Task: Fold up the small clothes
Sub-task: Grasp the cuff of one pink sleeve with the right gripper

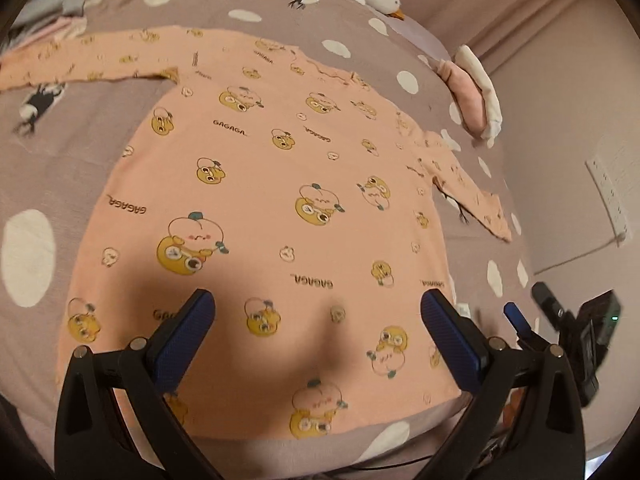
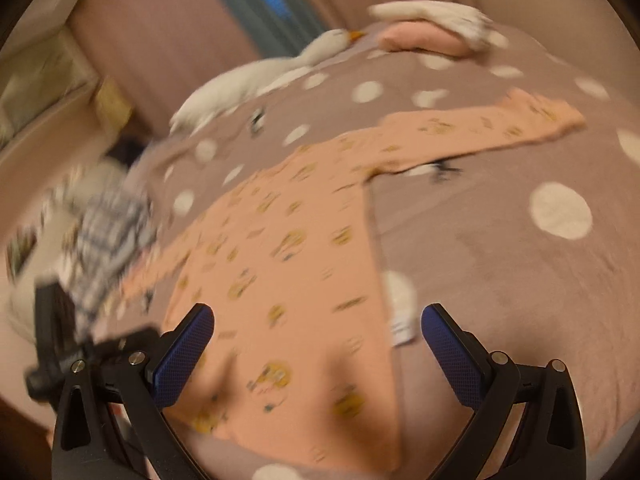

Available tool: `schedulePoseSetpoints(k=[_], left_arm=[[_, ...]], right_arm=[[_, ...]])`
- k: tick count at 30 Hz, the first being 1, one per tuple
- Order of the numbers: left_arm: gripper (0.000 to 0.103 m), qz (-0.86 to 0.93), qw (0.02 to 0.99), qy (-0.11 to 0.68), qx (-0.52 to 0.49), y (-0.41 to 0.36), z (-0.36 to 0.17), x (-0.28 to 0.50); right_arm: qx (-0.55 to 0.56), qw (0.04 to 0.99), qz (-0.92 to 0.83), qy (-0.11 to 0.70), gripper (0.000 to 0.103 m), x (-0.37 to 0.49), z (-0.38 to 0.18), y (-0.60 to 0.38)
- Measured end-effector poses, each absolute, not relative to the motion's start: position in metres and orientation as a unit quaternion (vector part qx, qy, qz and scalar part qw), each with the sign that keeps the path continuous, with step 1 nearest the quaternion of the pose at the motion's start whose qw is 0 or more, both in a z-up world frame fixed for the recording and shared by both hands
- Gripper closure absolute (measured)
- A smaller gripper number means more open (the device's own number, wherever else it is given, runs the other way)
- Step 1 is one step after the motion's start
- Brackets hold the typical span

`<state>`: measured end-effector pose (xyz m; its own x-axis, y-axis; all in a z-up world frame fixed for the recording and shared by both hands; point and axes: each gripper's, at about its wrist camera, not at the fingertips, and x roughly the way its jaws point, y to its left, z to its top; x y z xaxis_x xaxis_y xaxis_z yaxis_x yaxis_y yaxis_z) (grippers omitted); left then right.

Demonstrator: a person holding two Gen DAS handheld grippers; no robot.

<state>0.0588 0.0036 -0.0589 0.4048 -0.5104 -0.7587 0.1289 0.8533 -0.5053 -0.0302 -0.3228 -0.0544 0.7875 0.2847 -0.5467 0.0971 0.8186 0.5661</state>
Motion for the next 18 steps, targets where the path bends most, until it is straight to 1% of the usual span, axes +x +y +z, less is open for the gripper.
schedulePoseSetpoints(k=[6, 14, 18], left_arm=[[0.0, -0.211, 0.811, 0.507, -0.205, 0.001, -0.064, 0.082], [0.0, -0.207, 0.818, 0.506, -0.179, -0.014, -0.064, 0.117], [0.0, -0.2, 0.816, 0.513, -0.175, -0.023, -0.068, 0.133]], right_arm=[[0.419, 0.865, -0.019, 0.277, 0.0, -0.009, -0.077, -0.422], [0.491, 0.829, -0.098, 0.249, 0.0, 0.032, -0.1, -0.508], [0.53, 0.815, -0.106, 0.211, 0.0, 0.051, -0.105, -0.543]])
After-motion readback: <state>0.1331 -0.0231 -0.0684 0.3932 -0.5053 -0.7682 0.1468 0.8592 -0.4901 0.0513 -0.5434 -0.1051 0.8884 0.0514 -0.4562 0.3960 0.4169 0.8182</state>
